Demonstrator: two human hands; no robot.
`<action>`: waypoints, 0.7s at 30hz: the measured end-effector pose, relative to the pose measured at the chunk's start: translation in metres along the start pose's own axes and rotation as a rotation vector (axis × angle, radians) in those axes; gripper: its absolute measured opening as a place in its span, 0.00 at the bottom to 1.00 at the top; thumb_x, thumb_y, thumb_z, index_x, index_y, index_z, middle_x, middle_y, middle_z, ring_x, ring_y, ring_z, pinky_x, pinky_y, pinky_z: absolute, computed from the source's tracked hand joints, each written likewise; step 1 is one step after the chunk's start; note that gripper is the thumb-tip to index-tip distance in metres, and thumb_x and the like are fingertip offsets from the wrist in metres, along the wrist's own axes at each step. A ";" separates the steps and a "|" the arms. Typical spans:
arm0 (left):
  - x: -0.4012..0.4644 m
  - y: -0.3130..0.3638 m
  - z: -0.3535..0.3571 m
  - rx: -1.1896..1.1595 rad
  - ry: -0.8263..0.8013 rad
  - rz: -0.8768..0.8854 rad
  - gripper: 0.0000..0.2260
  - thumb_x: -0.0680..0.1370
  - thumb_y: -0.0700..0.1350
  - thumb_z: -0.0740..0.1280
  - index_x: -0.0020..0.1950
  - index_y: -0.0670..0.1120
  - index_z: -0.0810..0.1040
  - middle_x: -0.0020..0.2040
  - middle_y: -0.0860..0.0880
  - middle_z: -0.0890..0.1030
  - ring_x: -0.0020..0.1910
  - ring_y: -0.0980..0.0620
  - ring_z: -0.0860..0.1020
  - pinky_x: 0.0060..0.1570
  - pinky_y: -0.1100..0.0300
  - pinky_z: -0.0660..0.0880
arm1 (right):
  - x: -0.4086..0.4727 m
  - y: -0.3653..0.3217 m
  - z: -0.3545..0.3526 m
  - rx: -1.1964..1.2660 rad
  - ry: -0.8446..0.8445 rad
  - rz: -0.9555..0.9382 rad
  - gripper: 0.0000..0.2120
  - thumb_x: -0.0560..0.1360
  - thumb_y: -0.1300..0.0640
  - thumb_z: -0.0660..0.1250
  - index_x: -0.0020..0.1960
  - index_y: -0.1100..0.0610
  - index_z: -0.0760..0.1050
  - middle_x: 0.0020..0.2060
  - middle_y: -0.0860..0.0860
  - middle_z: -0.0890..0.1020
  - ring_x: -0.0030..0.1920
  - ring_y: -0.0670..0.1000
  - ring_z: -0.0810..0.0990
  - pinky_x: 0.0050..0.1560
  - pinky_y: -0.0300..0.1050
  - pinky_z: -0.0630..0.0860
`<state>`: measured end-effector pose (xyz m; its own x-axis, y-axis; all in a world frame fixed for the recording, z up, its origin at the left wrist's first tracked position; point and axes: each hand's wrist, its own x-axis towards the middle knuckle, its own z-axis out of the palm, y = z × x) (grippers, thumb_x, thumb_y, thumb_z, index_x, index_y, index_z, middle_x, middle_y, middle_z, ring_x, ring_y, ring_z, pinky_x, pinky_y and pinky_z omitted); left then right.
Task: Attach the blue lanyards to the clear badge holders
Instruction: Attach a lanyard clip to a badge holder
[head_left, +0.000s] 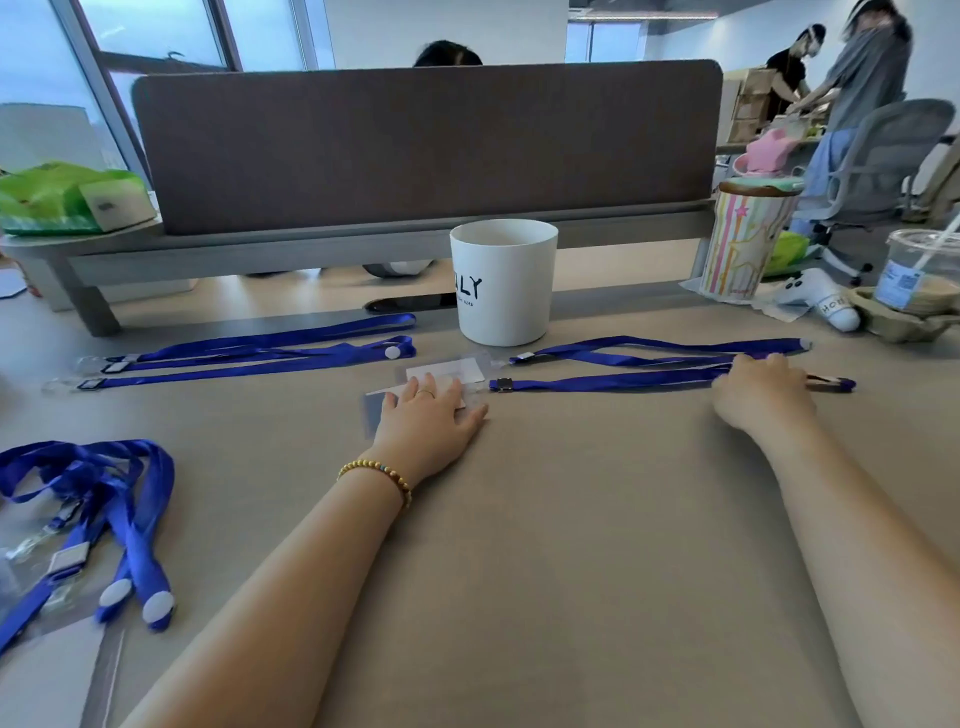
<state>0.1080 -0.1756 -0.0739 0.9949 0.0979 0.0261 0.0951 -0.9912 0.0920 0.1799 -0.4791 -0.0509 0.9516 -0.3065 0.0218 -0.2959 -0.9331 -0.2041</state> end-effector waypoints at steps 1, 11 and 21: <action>0.000 0.001 0.000 0.001 0.002 0.008 0.28 0.78 0.62 0.48 0.75 0.51 0.55 0.74 0.43 0.59 0.74 0.43 0.56 0.72 0.44 0.54 | 0.001 0.001 0.002 0.004 -0.062 0.020 0.26 0.80 0.44 0.50 0.75 0.55 0.57 0.72 0.61 0.60 0.70 0.63 0.60 0.67 0.59 0.63; -0.002 0.001 0.001 -0.019 0.063 0.015 0.23 0.80 0.58 0.49 0.73 0.51 0.60 0.72 0.43 0.63 0.72 0.44 0.60 0.72 0.45 0.56 | 0.015 0.003 0.014 -0.041 -0.117 0.211 0.32 0.78 0.37 0.41 0.77 0.51 0.50 0.76 0.56 0.52 0.75 0.59 0.50 0.73 0.62 0.47; -0.034 -0.002 -0.016 -0.058 0.139 -0.003 0.21 0.81 0.53 0.53 0.73 0.49 0.60 0.76 0.43 0.57 0.74 0.43 0.56 0.73 0.47 0.50 | -0.056 -0.079 0.017 0.050 0.123 -0.439 0.20 0.80 0.51 0.49 0.63 0.61 0.71 0.66 0.58 0.70 0.69 0.60 0.63 0.69 0.59 0.62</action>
<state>0.0737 -0.1753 -0.0593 0.9797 0.1165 0.1633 0.0921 -0.9844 0.1500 0.1511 -0.3853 -0.0527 0.9681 0.0929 0.2326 0.1402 -0.9705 -0.1962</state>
